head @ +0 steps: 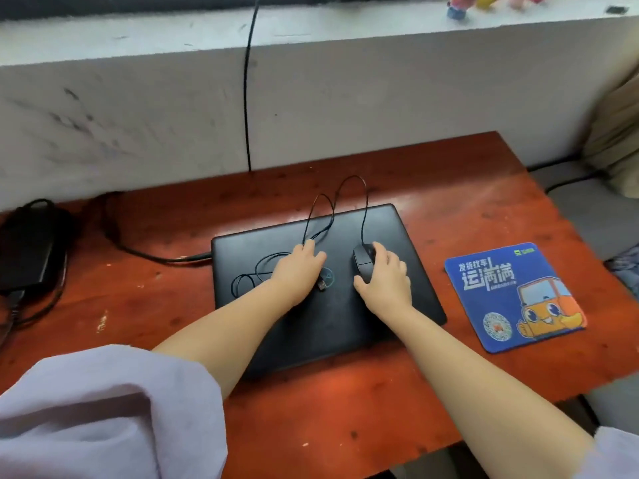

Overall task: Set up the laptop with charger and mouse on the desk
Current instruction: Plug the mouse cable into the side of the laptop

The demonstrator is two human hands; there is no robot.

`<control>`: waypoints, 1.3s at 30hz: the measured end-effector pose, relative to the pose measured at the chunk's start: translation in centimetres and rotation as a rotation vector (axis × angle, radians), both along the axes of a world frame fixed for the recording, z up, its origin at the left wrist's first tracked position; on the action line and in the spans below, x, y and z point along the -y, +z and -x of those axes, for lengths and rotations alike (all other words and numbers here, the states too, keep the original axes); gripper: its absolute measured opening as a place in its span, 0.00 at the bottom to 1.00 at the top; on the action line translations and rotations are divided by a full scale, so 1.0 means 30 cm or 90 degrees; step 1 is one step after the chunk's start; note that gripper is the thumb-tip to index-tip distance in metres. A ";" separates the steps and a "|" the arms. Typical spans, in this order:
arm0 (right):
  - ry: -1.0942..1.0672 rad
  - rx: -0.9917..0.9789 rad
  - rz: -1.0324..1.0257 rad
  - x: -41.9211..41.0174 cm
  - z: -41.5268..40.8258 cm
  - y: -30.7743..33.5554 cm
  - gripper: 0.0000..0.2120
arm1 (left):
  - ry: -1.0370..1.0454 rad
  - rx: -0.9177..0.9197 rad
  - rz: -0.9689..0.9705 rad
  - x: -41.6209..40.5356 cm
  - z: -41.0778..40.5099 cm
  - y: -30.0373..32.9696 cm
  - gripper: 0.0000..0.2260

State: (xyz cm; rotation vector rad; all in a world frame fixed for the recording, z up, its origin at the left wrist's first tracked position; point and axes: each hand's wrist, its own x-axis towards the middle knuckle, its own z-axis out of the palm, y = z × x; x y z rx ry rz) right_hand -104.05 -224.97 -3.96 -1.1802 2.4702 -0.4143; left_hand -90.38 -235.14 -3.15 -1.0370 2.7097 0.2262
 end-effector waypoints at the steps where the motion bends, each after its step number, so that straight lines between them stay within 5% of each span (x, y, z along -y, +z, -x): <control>1: -0.008 0.010 0.010 -0.007 0.015 0.006 0.33 | -0.003 0.005 -0.004 0.006 0.010 0.001 0.16; 13: -0.043 -0.024 0.067 -0.139 0.462 0.056 0.32 | 0.072 -0.156 -0.013 0.011 0.337 -0.012 0.11; 21: -0.105 -0.049 -0.039 -0.342 0.800 0.006 0.34 | -0.125 -0.485 -0.136 -0.143 0.883 0.143 0.11; 25: -0.136 -0.061 -0.078 -0.428 0.846 -0.050 0.34 | -0.209 -0.500 -0.189 -0.232 1.002 0.167 0.12; 30: -0.117 -0.058 -0.038 -0.435 0.873 -0.046 0.35 | 0.034 -0.568 -0.322 -0.225 0.975 0.109 0.08; 33: -0.029 -0.042 0.131 -0.365 0.891 0.021 0.29 | 0.188 -0.584 -0.455 -0.213 0.962 0.097 0.06; 36: 0.110 0.066 0.318 -0.232 0.841 0.116 0.21 | 0.258 -0.617 -0.632 -0.219 0.973 0.105 0.08; 39: 0.103 0.202 0.393 -0.121 0.783 0.160 0.16 | 0.263 -0.623 -0.686 -0.214 0.951 0.113 0.11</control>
